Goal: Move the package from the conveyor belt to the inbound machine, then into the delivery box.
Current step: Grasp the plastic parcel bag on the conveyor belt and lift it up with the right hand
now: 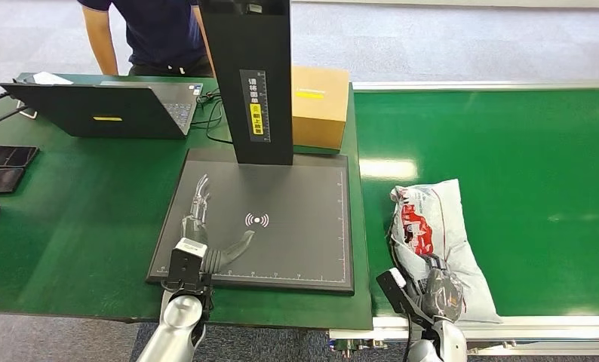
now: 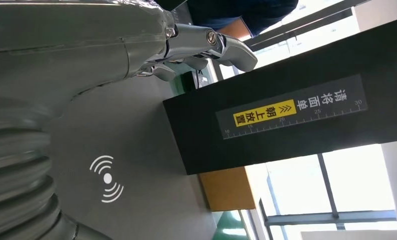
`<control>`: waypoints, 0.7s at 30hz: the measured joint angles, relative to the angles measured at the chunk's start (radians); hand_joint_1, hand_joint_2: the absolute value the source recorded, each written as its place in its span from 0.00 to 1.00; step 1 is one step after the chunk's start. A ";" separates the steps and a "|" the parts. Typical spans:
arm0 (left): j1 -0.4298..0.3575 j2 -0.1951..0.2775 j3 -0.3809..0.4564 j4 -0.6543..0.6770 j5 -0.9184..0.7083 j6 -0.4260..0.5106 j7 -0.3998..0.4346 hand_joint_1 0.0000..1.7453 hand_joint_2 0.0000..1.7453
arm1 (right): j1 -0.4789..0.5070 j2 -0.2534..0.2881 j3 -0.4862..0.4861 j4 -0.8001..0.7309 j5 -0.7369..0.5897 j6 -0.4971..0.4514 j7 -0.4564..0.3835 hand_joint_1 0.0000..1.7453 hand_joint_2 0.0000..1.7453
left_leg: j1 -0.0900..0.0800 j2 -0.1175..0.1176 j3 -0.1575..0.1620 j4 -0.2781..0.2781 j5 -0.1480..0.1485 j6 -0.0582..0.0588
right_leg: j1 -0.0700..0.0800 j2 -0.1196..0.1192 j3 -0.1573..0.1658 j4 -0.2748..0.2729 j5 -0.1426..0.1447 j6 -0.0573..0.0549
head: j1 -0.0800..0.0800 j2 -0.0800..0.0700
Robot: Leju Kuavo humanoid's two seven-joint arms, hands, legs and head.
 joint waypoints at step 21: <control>0.003 0.004 0.003 0.002 -0.016 0.000 0.000 0.00 1.00 | 0.068 0.042 -0.010 -0.151 -0.068 -0.001 -0.100 0.97 1.00 | 0.000 0.000 -0.002 0.000 0.000 0.000 | 0.000 0.000 -0.002 0.000 0.000 0.000 | 0.000 0.000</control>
